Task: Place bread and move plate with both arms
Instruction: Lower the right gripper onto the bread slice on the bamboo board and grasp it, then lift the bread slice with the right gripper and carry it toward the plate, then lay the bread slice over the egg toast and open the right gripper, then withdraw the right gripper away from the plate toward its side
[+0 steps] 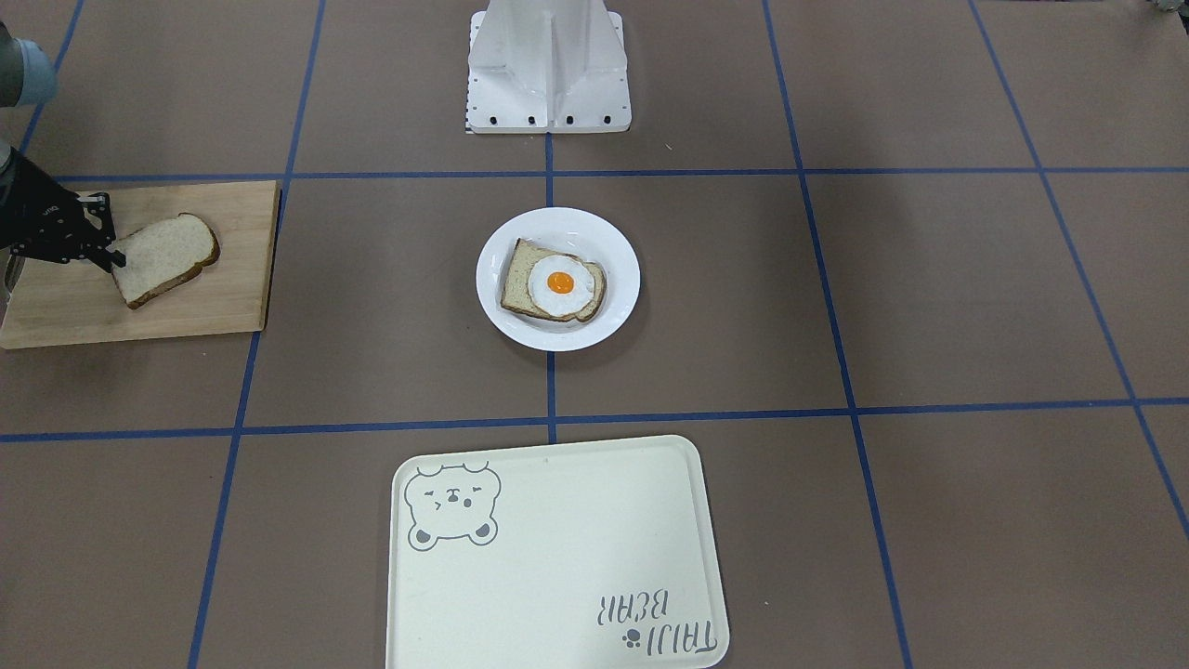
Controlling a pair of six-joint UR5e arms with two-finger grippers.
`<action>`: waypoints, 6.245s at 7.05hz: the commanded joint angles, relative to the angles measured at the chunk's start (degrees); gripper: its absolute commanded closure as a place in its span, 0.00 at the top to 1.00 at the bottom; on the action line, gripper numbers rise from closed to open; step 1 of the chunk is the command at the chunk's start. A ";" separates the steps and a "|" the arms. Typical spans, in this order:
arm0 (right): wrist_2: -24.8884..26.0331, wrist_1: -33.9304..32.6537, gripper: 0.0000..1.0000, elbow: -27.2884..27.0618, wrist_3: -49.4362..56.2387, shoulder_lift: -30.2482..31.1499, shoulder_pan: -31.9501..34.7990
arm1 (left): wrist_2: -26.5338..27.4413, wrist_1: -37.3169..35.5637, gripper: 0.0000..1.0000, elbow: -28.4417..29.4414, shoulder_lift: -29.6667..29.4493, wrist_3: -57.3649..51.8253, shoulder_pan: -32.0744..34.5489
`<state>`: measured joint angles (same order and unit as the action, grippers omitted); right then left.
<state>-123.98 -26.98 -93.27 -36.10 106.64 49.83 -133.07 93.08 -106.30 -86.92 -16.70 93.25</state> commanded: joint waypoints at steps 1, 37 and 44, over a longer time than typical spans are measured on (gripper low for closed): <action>-0.03 0.08 0.00 0.02 -0.02 0.41 0.09 | 0.00 0.00 0.98 0.04 0.00 0.00 0.00; 49.97 -21.54 0.99 -10.70 -53.11 -38.09 -34.98 | -0.09 0.09 0.98 0.22 0.00 3.43 0.00; 12.14 -42.50 1.00 -11.76 -27.24 -36.34 -1.01 | -0.44 15.00 0.98 -2.42 -4.38 17.57 -8.11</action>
<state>-105.79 -63.91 -105.08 -70.98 69.84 42.90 -133.49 103.20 -108.59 -90.40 -2.17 90.35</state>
